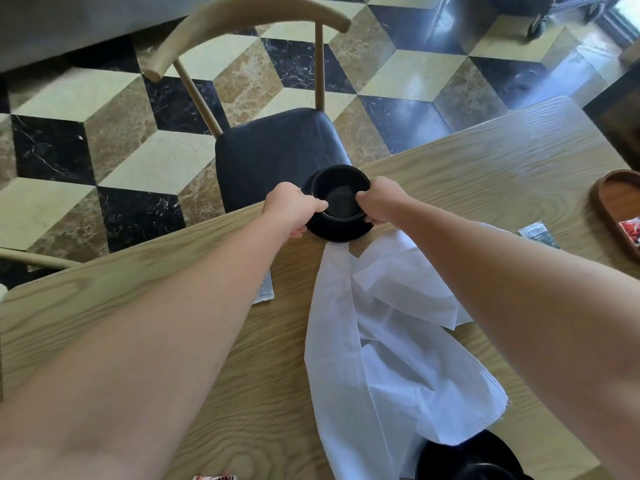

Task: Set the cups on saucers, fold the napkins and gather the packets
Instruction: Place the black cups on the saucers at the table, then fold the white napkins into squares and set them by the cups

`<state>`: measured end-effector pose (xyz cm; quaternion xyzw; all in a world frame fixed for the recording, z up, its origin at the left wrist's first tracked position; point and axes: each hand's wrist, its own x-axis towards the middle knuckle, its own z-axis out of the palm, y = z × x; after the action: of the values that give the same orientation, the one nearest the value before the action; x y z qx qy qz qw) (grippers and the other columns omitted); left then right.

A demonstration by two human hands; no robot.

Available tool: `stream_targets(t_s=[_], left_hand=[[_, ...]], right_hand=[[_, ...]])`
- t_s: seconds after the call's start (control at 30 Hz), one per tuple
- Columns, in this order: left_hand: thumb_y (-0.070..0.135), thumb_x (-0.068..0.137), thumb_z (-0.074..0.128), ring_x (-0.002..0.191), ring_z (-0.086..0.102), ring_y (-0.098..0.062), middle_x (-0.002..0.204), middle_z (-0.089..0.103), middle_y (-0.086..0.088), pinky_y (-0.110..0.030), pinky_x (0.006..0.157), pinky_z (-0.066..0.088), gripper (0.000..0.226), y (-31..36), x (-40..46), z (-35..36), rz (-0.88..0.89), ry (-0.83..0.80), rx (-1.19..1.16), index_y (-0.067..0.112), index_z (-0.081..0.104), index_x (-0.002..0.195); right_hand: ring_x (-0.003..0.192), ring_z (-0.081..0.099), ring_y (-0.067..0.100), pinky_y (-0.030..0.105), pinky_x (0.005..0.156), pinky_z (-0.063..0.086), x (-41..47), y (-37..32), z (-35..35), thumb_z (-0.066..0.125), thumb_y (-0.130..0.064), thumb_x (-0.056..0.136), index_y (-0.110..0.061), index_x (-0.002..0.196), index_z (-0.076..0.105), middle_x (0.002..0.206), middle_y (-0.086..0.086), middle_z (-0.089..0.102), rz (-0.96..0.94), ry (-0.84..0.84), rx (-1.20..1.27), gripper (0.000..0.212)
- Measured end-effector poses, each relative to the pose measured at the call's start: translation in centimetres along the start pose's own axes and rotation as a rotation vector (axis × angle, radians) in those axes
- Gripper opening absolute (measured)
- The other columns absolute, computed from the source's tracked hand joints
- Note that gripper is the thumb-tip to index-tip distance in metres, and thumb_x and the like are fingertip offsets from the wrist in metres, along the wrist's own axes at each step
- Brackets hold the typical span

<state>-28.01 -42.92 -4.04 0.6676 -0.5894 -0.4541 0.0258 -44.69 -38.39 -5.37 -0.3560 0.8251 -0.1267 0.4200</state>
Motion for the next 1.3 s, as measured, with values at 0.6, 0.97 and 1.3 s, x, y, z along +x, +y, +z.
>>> stream_targets(t_s=[0.6,0.97,1.3], left_hand=[[0.021,0.083,0.065,0.074,0.059,-0.018,0.079,0.063,0.003,-0.031,0.064,0.045,0.009,-12.9,-17.1,8.0,-0.081,0.201,-0.301,0.023,0.057,0.087],[0.024,0.089,0.071,0.063,0.050,-0.015,0.071,0.057,0.006,-0.029,0.056,0.036,0.022,-16.5,-22.2,10.6,-0.167,0.131,-0.380,0.015,0.055,0.078],[0.023,0.094,0.066,0.048,0.037,-0.002,0.053,0.046,0.012,-0.013,0.046,0.033,0.030,-12.8,-26.6,7.4,0.102,0.168,-0.430,0.003,0.058,0.073]], right_hand=[[0.083,0.061,0.005,0.028,0.078,0.051,-21.0,12.7,8.3,0.063,-0.024,0.090,-0.022,0.106,0.061,0.103,-0.011,0.060,-0.262,0.230,0.109,0.016],[0.066,0.057,0.012,0.032,0.061,0.045,-25.5,14.9,12.5,0.058,-0.048,0.094,-0.019,0.079,0.058,0.074,-0.003,0.063,-0.176,-0.001,0.070,0.034],[0.079,0.058,0.013,0.033,0.072,0.050,-29.8,14.8,9.6,0.060,-0.027,0.098,-0.012,0.077,0.063,0.082,-0.002,0.059,-0.298,0.276,0.169,0.026]])
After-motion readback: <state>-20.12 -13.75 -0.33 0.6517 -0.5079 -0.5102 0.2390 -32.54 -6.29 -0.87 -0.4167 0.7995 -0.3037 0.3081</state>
